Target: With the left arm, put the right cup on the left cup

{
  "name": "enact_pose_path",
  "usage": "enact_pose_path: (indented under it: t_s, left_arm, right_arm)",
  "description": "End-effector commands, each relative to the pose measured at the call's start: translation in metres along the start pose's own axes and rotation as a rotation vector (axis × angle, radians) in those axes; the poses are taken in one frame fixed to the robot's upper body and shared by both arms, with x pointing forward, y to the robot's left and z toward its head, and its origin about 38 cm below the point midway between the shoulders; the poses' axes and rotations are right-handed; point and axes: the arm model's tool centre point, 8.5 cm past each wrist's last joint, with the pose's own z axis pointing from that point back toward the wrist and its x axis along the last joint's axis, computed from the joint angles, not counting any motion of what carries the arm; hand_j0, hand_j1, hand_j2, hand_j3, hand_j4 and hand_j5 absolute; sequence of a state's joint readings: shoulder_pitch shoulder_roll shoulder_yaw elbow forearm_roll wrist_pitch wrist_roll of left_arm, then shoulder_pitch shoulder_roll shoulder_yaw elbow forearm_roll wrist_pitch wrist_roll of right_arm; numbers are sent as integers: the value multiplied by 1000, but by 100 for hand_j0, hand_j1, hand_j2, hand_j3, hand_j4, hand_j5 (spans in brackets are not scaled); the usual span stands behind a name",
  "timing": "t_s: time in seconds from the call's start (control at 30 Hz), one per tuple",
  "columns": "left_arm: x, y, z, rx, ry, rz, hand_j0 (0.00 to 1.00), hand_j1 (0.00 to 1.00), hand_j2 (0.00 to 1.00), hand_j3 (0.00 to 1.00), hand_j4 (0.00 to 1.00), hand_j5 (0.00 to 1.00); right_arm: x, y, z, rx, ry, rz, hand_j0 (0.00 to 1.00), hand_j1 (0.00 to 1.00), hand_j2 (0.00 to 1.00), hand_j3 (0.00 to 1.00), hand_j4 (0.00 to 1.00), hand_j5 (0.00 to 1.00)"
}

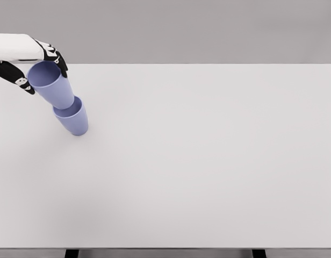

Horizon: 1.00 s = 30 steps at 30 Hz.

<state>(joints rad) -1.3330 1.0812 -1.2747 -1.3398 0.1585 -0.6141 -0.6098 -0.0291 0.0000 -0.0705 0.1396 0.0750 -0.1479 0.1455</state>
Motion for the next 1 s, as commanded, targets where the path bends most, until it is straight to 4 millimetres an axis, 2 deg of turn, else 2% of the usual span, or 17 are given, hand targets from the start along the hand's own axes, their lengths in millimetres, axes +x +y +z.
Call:
enact_pose_path:
  t_s: [0.0,0.97]
  left_arm:
    - [-1,1,0,6,1,7,58,58,58,58,58,58]
    - [1,-8,-10,-8,-18,20,58,58,58,58,58,58]
  right_arm:
    - [0,0,0,0,-1,0,100,100,100,100,100,100]
    - [0,0,0,0,-1,0,100,100,100,100,100,100]
